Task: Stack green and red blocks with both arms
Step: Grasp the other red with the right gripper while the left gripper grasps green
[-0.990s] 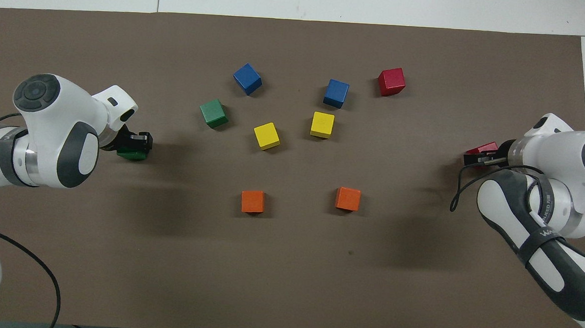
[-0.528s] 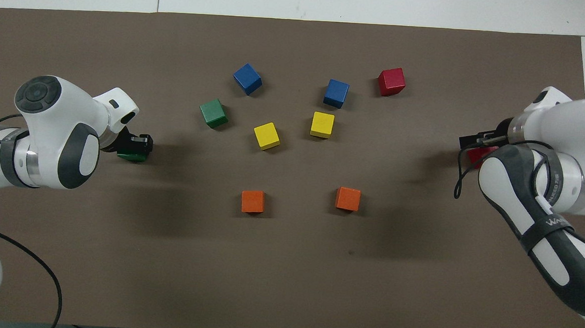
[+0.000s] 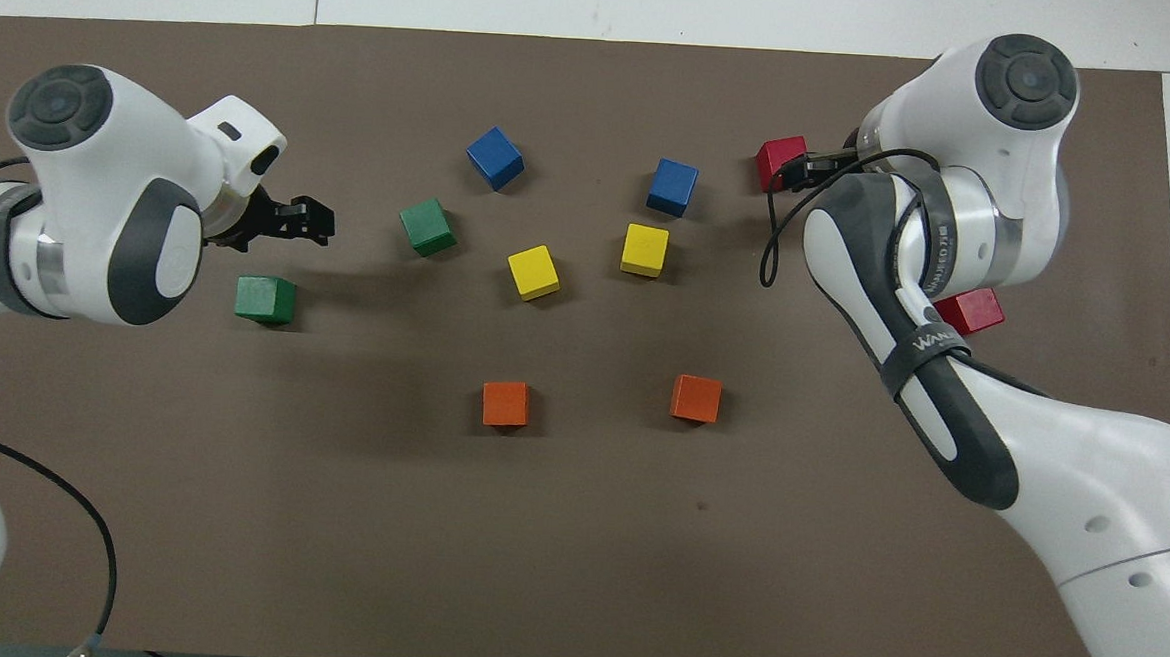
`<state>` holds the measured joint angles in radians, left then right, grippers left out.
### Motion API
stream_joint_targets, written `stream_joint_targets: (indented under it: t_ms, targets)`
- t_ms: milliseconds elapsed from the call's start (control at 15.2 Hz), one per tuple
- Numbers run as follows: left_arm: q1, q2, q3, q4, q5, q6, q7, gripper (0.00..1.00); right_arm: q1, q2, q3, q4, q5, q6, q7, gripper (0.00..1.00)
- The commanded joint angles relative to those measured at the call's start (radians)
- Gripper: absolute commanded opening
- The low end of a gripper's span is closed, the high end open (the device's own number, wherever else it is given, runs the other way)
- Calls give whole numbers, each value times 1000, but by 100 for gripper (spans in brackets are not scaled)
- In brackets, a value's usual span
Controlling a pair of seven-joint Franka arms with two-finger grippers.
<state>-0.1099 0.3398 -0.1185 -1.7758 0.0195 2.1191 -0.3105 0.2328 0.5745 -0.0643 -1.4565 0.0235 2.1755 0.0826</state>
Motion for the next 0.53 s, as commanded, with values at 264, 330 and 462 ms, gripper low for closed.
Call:
stream_joint_targets:
  t_ms: [264, 330, 462]
  targets:
    - [-169, 234, 16, 305, 8, -62, -369, 100, 26, 192, 0, 232, 9, -13, 85, 100]
    - [-172, 235, 16, 305, 11, -56, -386, 100, 25, 203, 0, 231, 6, 9, 85, 100]
    - [-183, 242, 23, 299, 29, -28, -387, 100, 22, 208, 0, 222, -2, 29, 85, 100]
